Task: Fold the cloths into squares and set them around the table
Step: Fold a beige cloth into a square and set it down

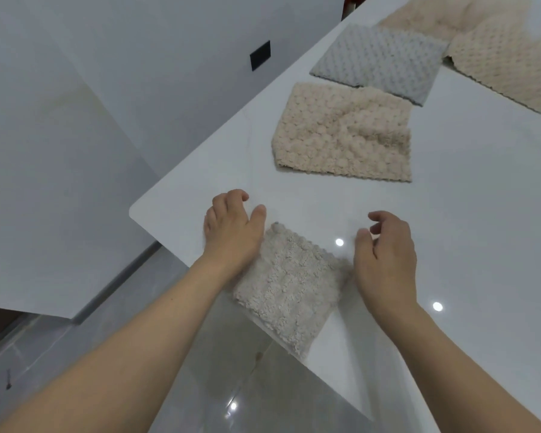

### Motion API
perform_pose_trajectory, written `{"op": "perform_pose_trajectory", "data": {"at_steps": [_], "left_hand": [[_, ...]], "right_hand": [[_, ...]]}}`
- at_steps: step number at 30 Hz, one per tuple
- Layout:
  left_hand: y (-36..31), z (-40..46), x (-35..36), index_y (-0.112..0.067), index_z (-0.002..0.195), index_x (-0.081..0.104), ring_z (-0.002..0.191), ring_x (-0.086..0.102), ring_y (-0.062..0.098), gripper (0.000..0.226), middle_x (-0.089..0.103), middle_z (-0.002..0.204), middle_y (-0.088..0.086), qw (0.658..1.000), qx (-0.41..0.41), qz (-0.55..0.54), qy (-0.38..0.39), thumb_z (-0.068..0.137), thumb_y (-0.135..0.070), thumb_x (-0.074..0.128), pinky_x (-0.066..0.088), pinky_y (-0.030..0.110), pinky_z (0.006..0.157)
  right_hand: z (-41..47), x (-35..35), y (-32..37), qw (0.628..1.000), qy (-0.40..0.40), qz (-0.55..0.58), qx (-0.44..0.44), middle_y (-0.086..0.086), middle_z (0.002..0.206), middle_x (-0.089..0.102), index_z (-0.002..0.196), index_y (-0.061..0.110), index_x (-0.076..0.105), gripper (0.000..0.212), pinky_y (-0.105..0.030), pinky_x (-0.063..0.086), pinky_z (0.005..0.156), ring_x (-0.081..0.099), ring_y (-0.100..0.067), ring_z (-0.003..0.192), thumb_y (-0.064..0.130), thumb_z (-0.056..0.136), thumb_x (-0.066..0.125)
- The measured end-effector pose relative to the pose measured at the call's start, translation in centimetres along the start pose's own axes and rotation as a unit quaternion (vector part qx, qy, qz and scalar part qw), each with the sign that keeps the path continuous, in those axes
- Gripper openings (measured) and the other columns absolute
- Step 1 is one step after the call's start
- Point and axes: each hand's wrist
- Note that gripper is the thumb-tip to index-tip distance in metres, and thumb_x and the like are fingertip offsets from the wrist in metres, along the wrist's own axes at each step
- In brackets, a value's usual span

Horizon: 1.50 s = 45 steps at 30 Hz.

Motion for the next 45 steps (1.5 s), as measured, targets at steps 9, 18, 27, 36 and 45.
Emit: {"op": "perform_pose_trajectory", "data": {"at_steps": [9, 18, 27, 36, 45], "left_hand": [[-4.9, 8.0, 2.3, -0.019, 0.13, 0.042, 0.128, 0.035, 0.027, 0.04, 0.035, 0.138, 0.005, 0.999, -0.037, 0.02, -0.026, 0.097, -0.041, 0.043, 0.027, 0.042, 0.109], [-6.3, 13.2, 8.7, -0.011, 0.102, 0.06, 0.089, 0.049, 0.033, 0.028, 0.056, 0.1, 0.012, 0.949, 0.045, 0.225, -0.216, 0.088, -0.032, 0.049, 0.036, 0.045, 0.079], [-6.9, 13.2, 8.7, -0.01, 0.105, 0.057, 0.092, 0.048, 0.033, 0.029, 0.055, 0.105, 0.011, 0.943, 0.038, 0.26, -0.204, 0.088, -0.03, 0.044, 0.036, 0.046, 0.083], [-6.8, 13.1, 8.6, -0.012, 0.109, 0.056, 0.091, 0.047, 0.031, 0.023, 0.054, 0.103, 0.009, 0.945, 0.052, 0.242, -0.215, 0.09, -0.019, 0.046, 0.038, 0.044, 0.084], [-6.8, 12.8, 8.7, -0.011, 0.11, 0.054, 0.089, 0.048, 0.029, 0.027, 0.056, 0.1, 0.008, 0.955, 0.073, 0.185, -0.221, 0.085, -0.007, 0.046, 0.037, 0.039, 0.085]], "right_hand": [[11.0, 1.0, -1.4, 0.98, 0.039, -0.113, -0.159, -0.011, 0.116, 0.056, 0.119, 0.007, 0.056, 0.029, -0.038, 0.037, 0.091, 0.054, -0.03, 0.104, 0.014, 0.092, 0.047], [20.9, 2.8, -4.1, 0.945, 0.062, -0.225, -0.231, -0.009, 0.136, 0.045, 0.132, 0.014, 0.049, 0.045, -0.044, 0.027, 0.105, 0.041, -0.032, 0.125, 0.037, 0.095, 0.038], [21.2, 3.3, -4.3, 0.952, 0.061, -0.222, -0.203, -0.001, 0.132, 0.049, 0.126, 0.018, 0.054, 0.041, -0.044, 0.027, 0.107, 0.04, -0.025, 0.125, 0.036, 0.092, 0.04], [21.2, 3.2, -4.0, 0.949, 0.058, -0.235, -0.202, -0.002, 0.132, 0.051, 0.126, 0.017, 0.055, 0.041, -0.045, 0.029, 0.105, 0.041, -0.027, 0.124, 0.034, 0.091, 0.043], [21.1, 3.3, -4.0, 0.948, 0.073, -0.237, -0.199, -0.005, 0.132, 0.05, 0.125, 0.015, 0.055, 0.041, -0.048, 0.03, 0.105, 0.042, -0.03, 0.122, 0.032, 0.089, 0.044]]}}
Point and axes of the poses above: each hand's wrist, its own z-axis towards the middle knuckle, its own x-axis out of the palm, y = z × x
